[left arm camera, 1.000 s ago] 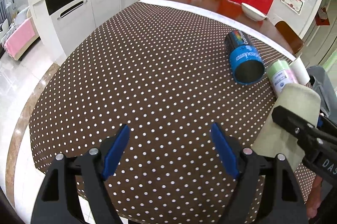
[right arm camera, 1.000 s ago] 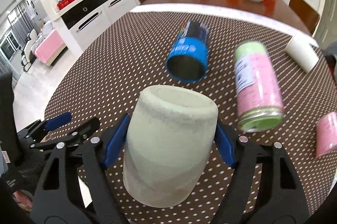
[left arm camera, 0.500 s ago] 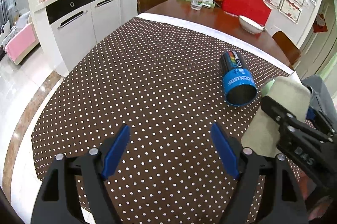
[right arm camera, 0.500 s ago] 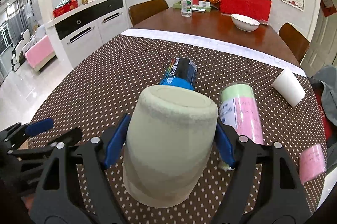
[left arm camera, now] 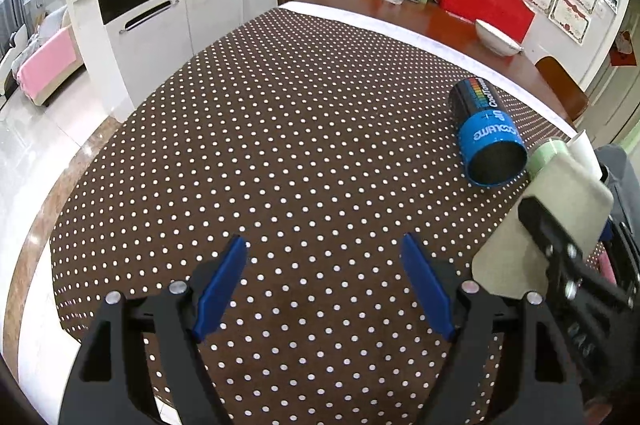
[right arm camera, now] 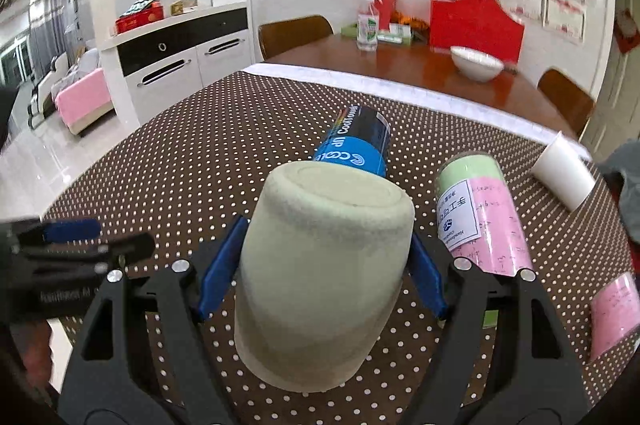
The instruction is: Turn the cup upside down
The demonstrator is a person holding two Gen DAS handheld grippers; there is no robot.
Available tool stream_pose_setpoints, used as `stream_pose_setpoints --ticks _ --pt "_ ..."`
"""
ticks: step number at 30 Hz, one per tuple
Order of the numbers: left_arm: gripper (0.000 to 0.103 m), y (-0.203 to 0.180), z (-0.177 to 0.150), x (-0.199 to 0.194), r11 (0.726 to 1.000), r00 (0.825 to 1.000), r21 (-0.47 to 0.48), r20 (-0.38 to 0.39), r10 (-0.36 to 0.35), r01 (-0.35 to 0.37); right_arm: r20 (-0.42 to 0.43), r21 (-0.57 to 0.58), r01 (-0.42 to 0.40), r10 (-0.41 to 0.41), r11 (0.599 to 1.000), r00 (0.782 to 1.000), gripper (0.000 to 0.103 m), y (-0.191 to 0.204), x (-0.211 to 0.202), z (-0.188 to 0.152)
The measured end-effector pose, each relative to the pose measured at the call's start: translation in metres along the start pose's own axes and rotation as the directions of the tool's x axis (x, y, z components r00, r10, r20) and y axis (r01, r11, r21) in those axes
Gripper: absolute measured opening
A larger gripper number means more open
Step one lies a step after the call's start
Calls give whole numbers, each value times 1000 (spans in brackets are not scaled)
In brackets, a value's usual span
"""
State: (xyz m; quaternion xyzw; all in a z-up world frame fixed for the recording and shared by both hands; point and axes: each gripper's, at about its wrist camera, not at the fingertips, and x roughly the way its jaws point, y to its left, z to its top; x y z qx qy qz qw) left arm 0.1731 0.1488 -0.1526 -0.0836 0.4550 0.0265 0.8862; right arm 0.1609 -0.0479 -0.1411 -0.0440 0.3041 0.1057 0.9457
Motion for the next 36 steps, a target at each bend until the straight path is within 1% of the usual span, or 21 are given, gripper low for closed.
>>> stream_pose_setpoints --ticks 3,7,9,11,12,18,24,29,31,36 --pt "78 0 -5 -2 1000 1000 9 10 -6 6 15 -25 7 -6 1000 1000 74 4 -6 -7" --pt "78 -2 -17 -4 1000 1000 11 -1 -9 9 8 -34 1 -1 999 1000 74 6 -13 -16" --pt "78 -3 -22 -7 1000 1000 15 0 -6 6 -15 -18 -38 38 999 999 74 4 -14 -21" --pt "78 -4 -26 -9 1000 1000 14 3 -4 4 -28 4 -43 43 999 999 75 2 -14 -25" --pt "78 -4 -29 -12 1000 1000 13 6 -4 4 -34 13 -43 44 999 998 77 1 -15 -26" --pt "78 -7 -42 -32 1000 999 21 38 6 -6 -30 58 -93 95 994 995 82 -5 -31 -34" --pt "78 -16 -56 -58 999 997 37 83 9 -12 0 74 -109 110 991 994 82 -11 -58 -41" --pt "78 -28 -65 -82 998 992 64 125 -7 -1 42 101 -122 118 987 992 84 -20 -81 -44" --pt "78 -35 -70 -92 997 990 79 142 -14 3 68 110 -131 124 985 990 87 -24 -93 -45" --pt "78 -51 -77 -113 993 984 113 173 -43 24 116 134 -134 119 982 986 90 -36 -118 -47"
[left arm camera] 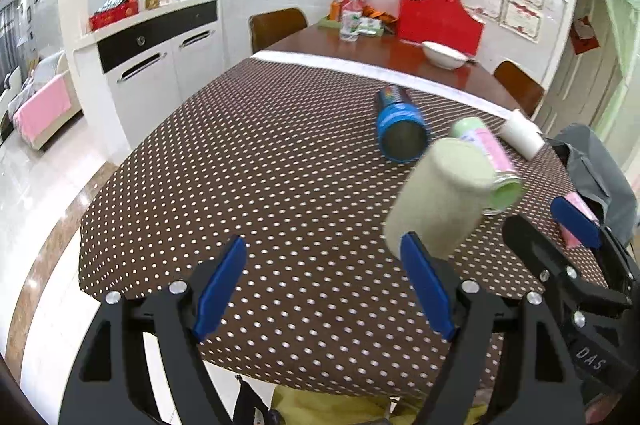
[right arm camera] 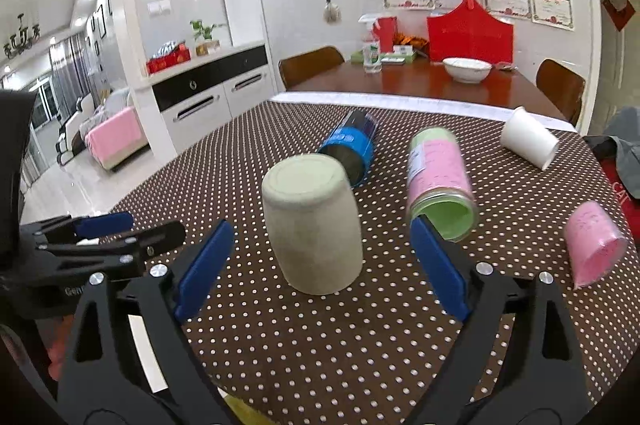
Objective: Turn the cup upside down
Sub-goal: 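Lower the pale green cup rim-down onto the tablecloth and open the right tool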
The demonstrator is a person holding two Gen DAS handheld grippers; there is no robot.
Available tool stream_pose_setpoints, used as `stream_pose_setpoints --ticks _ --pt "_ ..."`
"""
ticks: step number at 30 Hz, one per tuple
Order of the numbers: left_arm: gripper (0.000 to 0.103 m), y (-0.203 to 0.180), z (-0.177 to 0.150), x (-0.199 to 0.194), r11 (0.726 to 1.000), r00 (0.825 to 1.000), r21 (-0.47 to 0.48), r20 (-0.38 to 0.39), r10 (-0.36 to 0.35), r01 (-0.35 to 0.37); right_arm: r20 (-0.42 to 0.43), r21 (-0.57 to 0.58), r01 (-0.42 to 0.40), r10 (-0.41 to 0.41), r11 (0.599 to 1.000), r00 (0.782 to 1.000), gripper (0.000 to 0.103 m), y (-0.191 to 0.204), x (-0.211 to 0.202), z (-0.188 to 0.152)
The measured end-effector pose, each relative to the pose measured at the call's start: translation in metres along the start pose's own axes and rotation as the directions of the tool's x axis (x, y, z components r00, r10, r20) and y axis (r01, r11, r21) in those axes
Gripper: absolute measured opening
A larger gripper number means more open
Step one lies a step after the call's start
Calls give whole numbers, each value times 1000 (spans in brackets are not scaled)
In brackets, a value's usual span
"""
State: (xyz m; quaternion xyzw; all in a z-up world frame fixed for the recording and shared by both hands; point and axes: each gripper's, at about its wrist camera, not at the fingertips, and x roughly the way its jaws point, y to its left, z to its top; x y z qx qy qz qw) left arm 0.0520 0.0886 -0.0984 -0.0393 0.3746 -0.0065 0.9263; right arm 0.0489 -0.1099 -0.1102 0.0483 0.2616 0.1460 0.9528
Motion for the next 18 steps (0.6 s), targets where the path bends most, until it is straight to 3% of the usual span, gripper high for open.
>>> stream_pose_setpoints --ticks 10,18 --pt "78 -28 0 -40 999 995 31 100 -24 21 80 19 8 -9 1000 997 93 -14 -41 7" --pt "78 -44 3 -72 999 981 40 192 -28 20 142 13 18 -20 1000 990 94 -19 -67 14"
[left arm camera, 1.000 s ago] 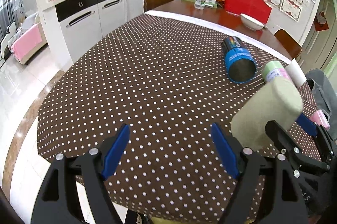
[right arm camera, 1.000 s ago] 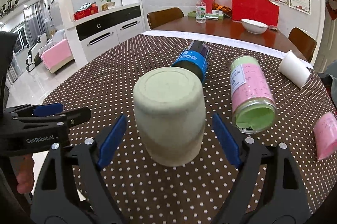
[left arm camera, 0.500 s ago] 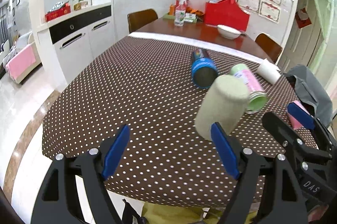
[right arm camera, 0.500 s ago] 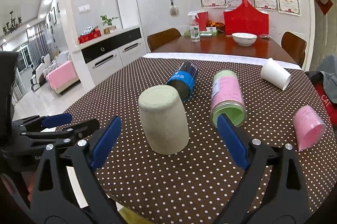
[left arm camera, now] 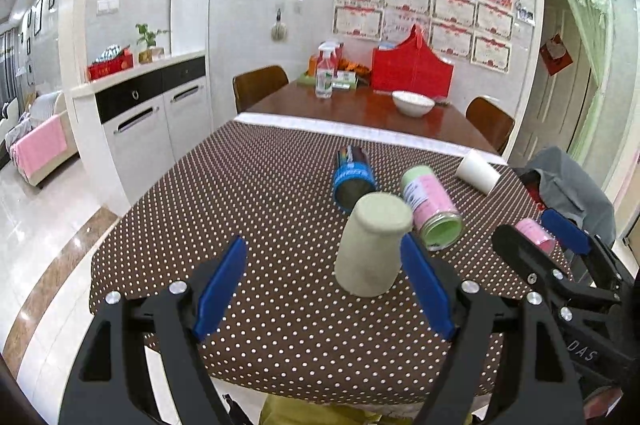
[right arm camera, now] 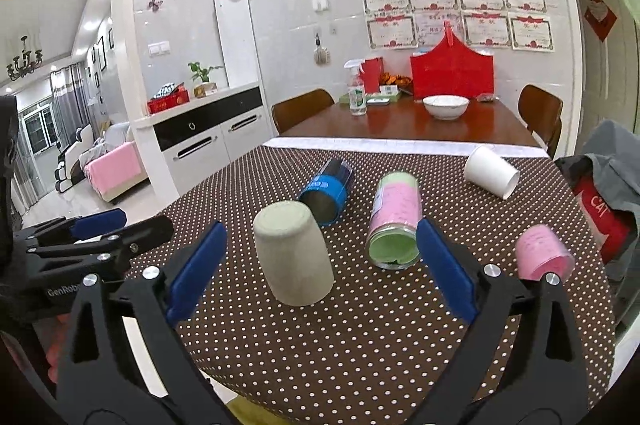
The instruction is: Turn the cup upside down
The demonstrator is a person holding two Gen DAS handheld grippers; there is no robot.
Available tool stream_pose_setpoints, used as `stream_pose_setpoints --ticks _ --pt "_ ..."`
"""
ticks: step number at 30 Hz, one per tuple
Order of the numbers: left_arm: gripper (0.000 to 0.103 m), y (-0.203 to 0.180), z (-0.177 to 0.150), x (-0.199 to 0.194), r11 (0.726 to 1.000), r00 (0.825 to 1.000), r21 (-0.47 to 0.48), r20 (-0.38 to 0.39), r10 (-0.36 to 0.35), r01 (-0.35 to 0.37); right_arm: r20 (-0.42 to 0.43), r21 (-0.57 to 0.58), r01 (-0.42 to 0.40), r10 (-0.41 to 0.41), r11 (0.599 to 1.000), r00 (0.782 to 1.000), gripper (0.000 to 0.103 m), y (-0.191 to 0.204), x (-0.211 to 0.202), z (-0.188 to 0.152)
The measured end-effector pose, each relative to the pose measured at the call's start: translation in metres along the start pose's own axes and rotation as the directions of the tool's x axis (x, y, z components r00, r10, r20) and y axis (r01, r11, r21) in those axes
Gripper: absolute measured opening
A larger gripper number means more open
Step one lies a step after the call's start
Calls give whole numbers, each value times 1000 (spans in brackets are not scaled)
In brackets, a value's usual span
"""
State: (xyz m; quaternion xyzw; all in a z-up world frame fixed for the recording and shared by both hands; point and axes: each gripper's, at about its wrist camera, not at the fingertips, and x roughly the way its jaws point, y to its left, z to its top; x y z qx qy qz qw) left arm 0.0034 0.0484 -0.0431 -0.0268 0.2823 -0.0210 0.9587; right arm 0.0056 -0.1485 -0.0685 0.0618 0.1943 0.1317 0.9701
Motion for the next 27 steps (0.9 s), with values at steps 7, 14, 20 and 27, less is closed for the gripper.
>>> stream_pose_setpoints --ticks 7,14,20,27 --pt "78 -15 13 -19 999 998 20 65 -27 26 61 -12 5 -4 1000 998 96 -1 -21 11" --pt "78 -21 21 -29 999 994 18 106 -30 29 114 -29 19 -15 999 993 96 1 -36 24" --pt "78 -25 27 -35 1000 990 24 142 -17 13 147 -38 11 -6 999 989 96 -2 -43 31" --pt "78 -29 31 -42 1000 984 31 178 -8 2 164 -42 4 3 999 986 96 -4 -47 35"
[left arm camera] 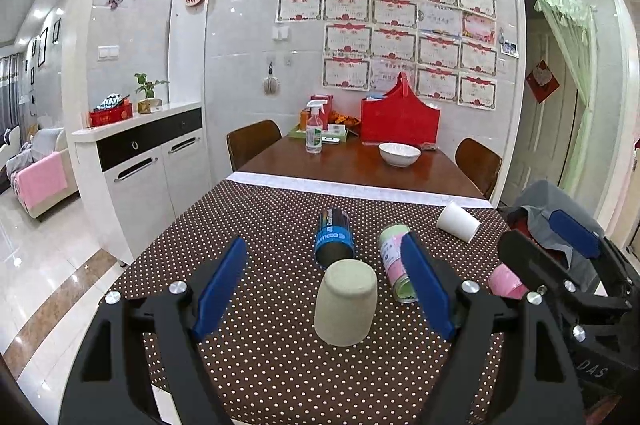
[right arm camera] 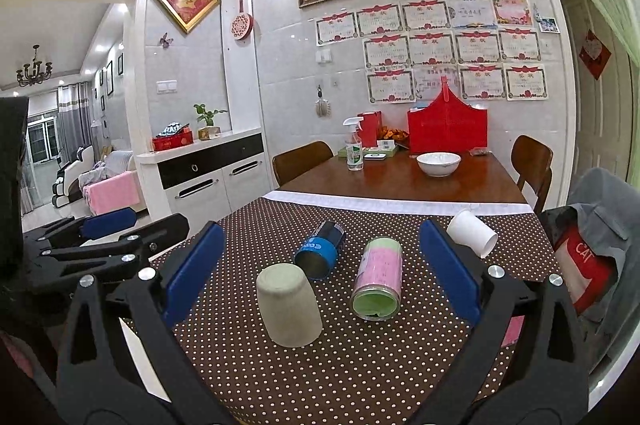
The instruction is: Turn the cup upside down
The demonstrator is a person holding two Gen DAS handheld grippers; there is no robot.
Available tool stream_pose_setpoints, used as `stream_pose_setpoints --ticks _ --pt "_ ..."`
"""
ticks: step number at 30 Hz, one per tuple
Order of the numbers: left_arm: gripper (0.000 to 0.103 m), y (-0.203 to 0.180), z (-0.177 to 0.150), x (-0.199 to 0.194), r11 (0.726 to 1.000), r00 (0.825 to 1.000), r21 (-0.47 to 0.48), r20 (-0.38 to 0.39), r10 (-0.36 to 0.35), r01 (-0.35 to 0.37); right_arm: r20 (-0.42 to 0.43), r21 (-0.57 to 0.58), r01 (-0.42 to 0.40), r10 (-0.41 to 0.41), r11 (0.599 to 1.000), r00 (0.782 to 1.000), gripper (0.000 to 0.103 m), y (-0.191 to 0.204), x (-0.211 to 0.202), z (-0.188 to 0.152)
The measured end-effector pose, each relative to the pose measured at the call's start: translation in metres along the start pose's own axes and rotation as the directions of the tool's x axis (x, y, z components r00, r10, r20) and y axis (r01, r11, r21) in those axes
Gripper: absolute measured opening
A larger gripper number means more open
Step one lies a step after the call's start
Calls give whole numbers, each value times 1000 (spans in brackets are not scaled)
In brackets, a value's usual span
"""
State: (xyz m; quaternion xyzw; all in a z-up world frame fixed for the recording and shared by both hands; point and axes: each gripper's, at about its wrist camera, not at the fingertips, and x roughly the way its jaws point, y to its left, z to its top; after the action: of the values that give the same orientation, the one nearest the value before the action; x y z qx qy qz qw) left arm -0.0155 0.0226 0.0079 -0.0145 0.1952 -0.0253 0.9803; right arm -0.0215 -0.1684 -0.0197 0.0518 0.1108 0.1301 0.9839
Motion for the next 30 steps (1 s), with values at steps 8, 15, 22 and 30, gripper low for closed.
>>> stream_pose_setpoints --ticks 8,15,22,30 --pt "80 0 0 -1 1000 1000 -4 2 6 -6 2 -1 -6 6 1000 1000 97 0 -2 0" --pt "80 0 -3 1 1000 1000 -8 -15 5 -5 -14 5 -3 3 1000 1000 97 -1 -2 -4" --pt "81 -1 -4 3 1000 1000 -9 -22 6 -7 -23 7 1 -1 1000 1000 97 0 -2 -4" --pt "81 0 -6 4 1000 1000 -14 -27 8 -9 -24 1 -1 1 1000 1000 97 1 -3 -5"
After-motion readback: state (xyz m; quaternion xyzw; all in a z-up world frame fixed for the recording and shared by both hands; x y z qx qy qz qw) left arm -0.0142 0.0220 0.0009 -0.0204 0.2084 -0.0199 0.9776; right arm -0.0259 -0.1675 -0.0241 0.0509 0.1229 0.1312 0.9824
